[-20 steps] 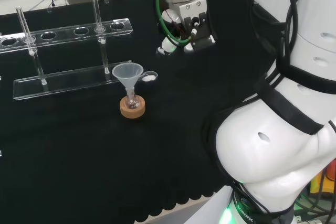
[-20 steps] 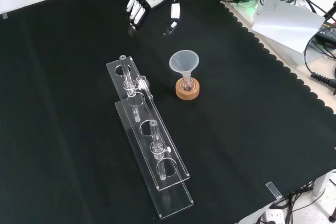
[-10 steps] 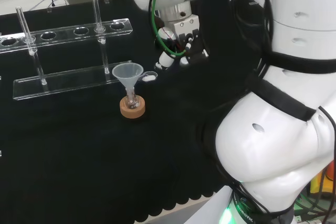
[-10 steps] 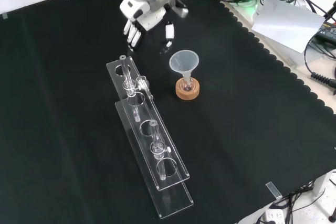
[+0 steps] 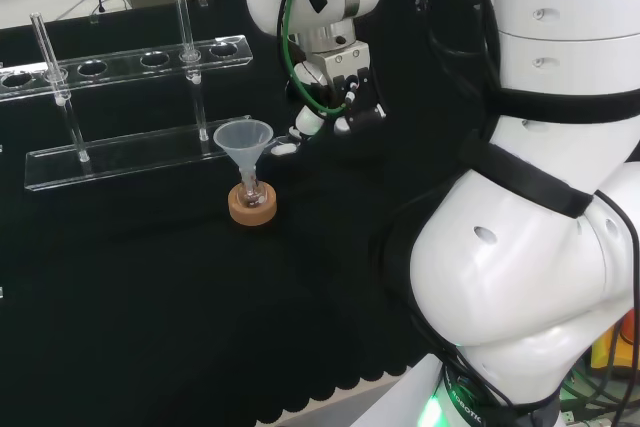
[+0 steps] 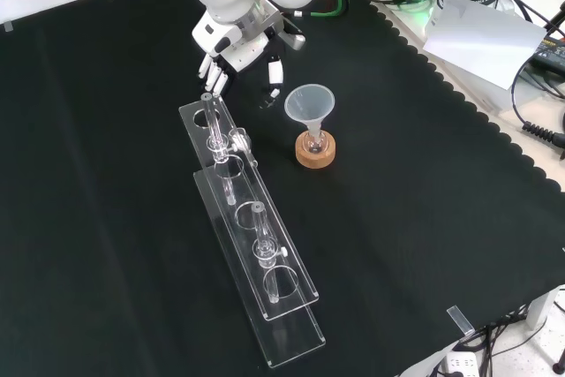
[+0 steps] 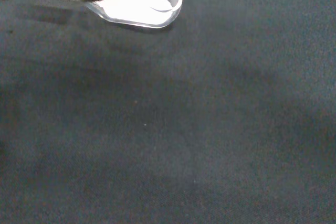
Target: Pick up the weighing funnel.
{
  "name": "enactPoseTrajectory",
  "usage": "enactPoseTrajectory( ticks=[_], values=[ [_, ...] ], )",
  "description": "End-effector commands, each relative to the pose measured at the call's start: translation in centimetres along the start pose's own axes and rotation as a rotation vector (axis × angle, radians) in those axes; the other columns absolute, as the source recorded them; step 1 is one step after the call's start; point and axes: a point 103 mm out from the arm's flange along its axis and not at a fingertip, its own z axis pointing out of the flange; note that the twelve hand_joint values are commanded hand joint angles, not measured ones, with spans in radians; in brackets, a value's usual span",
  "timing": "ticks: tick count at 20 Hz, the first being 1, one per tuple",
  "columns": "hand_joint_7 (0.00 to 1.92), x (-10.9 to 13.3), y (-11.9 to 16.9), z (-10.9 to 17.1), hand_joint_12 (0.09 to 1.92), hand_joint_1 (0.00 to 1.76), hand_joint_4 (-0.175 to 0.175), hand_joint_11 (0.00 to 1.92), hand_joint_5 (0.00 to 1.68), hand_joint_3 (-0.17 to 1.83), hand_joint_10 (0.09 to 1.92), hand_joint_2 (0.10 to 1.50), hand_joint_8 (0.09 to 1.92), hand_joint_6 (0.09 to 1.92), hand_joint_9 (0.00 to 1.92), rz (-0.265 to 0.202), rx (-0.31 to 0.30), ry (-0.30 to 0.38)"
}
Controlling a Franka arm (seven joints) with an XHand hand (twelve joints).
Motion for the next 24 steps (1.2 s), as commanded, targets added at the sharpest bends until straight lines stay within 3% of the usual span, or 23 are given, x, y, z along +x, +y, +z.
enactPoseTrajectory(
  ticks=[1, 10, 13, 21, 24],
  values=[
    [0.48, 0.3, 0.5, 1.3, 1.31, 0.85, -0.060, 0.52, 0.63, 0.74, 0.54, 0.57, 0.71, 0.10, 0.78, -0.003, 0.003, 0.037],
    [0.50, 0.5, 0.7, 2.5, 1.30, 0.86, -0.062, 0.53, 0.64, 0.74, 0.54, 0.57, 0.71, 0.12, 0.79, -0.006, -0.009, 0.083],
    [0.51, -1.3, 0.7, 2.6, 1.30, 0.86, -0.062, 0.53, 0.64, 0.74, 0.54, 0.57, 0.71, 0.13, 0.79, -0.014, -0.003, 0.103],
    [0.51, 1.3, 1.5, 4.6, 1.30, 0.86, -0.062, 0.53, 0.64, 0.75, 0.53, 0.56, 0.71, 0.21, 0.80, -0.009, 0.020, 0.102],
    [0.51, -0.6, 1.5, 4.7, 1.30, 0.86, -0.062, 0.53, 0.60, 0.75, 0.53, 0.57, 0.71, 0.33, 0.80, -0.016, 0.021, 0.130]
  ],
)
